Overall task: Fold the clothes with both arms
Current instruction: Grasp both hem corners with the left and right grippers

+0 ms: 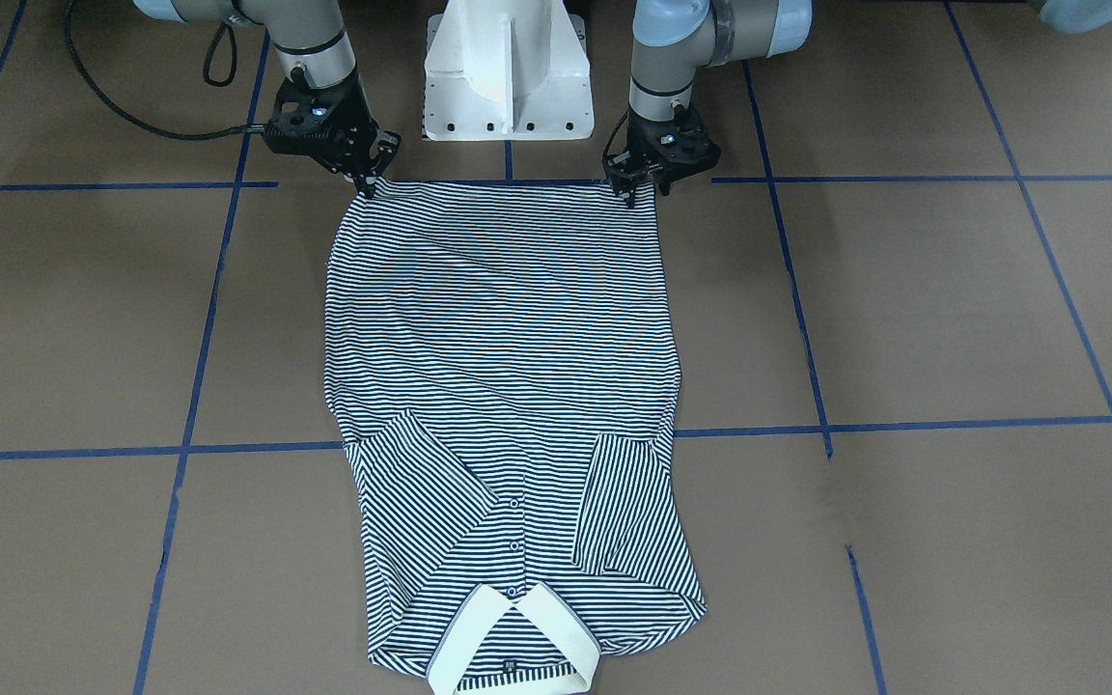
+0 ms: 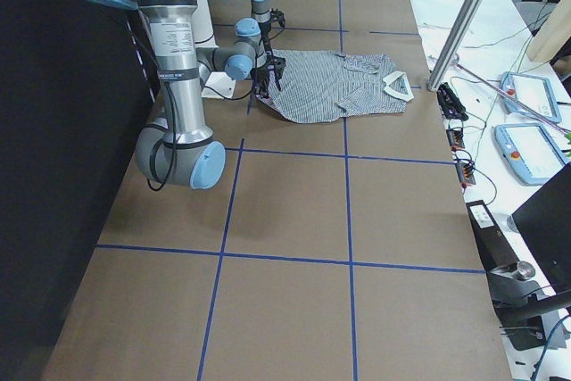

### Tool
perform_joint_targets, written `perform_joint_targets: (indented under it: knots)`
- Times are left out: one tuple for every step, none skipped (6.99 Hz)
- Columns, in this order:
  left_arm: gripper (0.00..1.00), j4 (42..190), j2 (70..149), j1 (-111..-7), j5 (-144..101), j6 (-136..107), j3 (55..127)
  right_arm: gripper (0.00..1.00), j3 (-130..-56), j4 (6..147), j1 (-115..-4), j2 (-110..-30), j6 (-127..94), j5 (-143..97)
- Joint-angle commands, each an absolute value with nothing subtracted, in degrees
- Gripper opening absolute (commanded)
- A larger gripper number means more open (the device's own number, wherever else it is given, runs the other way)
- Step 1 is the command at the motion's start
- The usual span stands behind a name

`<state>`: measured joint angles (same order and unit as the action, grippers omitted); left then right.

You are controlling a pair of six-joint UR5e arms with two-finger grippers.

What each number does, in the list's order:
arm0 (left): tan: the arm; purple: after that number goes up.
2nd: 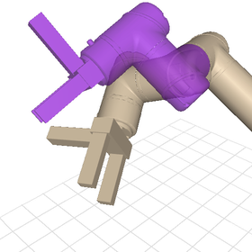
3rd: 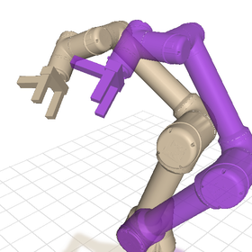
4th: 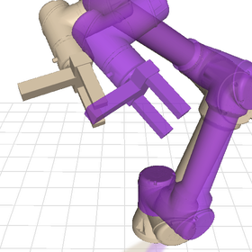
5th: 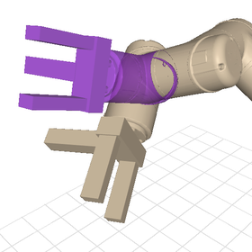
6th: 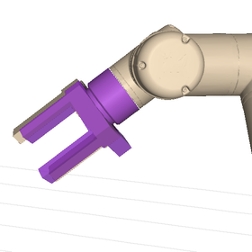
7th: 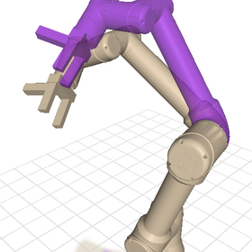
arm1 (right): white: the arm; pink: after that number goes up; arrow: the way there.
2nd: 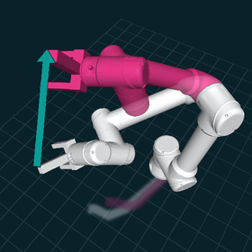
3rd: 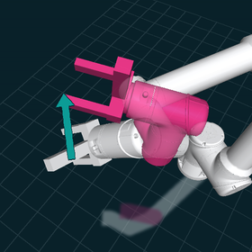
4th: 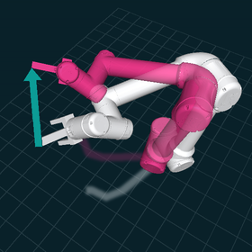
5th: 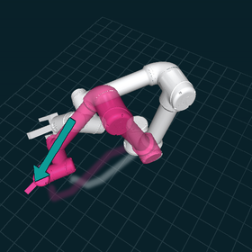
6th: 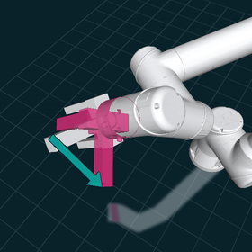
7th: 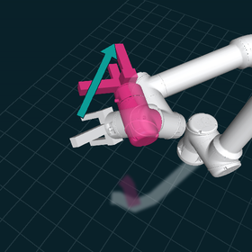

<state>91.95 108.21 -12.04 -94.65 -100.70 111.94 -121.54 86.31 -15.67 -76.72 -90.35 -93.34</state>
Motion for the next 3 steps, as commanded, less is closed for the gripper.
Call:
perform_joint_targets:
  knots:
    - [0.04,91.8,108.5,-12.1,-94.8,-100.7,112.7,0.00,-121.6,86.3,-15.8,-76.7,-90.4,-93.4]
    - [0.00,91.8,108.8,-12.1,-94.9,-100.8,113.0,0.00,-121.6,86.3,-15.9,-76.7,-90.4,-93.4]
    - [0.00,91.8,108.8,-12.1,-95.0,-100.8,113.9,0.00,-121.6,86.3,-16.0,-76.7,-90.4,-93.6]
